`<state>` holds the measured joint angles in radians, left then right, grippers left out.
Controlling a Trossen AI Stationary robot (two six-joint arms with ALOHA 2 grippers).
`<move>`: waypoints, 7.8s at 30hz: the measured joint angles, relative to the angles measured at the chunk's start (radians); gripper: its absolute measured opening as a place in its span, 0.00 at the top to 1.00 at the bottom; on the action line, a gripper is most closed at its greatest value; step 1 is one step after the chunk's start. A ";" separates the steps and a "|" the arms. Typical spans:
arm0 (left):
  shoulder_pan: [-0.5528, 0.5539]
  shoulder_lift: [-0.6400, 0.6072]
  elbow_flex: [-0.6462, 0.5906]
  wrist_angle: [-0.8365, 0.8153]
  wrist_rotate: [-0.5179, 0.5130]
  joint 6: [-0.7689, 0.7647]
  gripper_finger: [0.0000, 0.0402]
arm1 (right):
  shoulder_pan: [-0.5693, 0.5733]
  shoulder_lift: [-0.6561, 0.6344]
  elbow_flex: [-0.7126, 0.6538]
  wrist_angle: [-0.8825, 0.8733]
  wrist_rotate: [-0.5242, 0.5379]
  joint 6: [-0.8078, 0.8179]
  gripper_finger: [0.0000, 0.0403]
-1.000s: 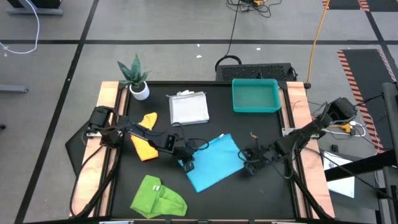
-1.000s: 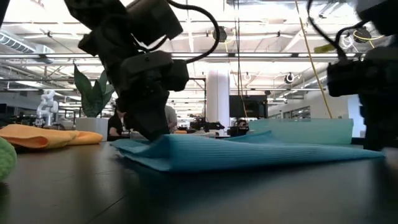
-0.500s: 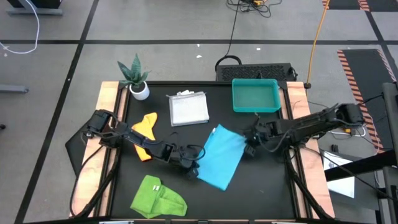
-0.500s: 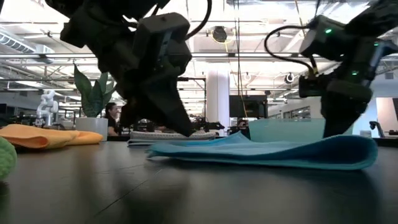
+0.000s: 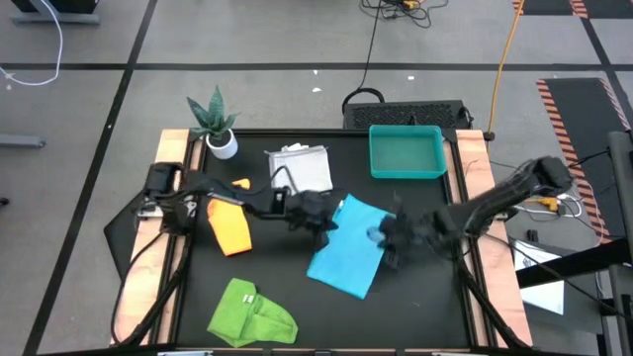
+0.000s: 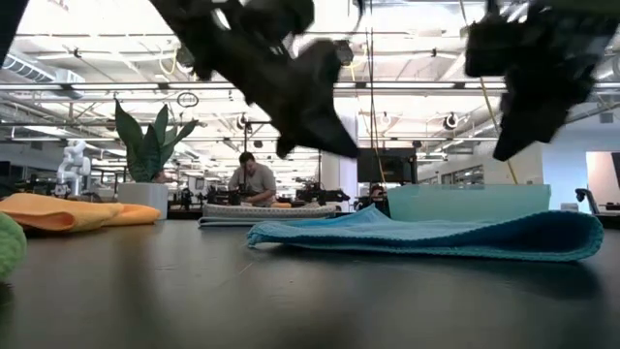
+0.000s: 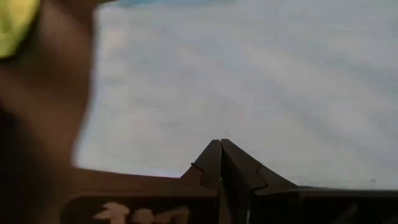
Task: Fold microfiber towels
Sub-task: Fold the blue microfiber towel
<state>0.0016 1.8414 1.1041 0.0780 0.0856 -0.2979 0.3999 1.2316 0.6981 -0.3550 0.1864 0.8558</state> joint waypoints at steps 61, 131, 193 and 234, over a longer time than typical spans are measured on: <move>-0.442 0.144 0.285 -0.243 0.017 0.502 0.89 | 0.499 0.289 0.004 0.519 -0.051 -0.287 0.96; -0.445 0.297 0.180 -0.081 0.070 0.390 0.98 | 0.497 0.465 -0.053 0.727 0.020 -0.187 0.99; -0.015 -0.166 -0.047 -0.159 0.021 -0.104 0.77 | -0.185 -0.075 -0.276 0.268 0.124 0.060 1.00; 0.051 0.065 -0.032 0.029 0.227 0.303 0.77 | -0.255 -0.196 -0.419 0.458 0.016 0.077 0.97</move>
<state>0.0528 1.9062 1.0718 0.1069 0.3130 0.0050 0.1453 1.0352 0.2796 0.1032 0.2023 0.9330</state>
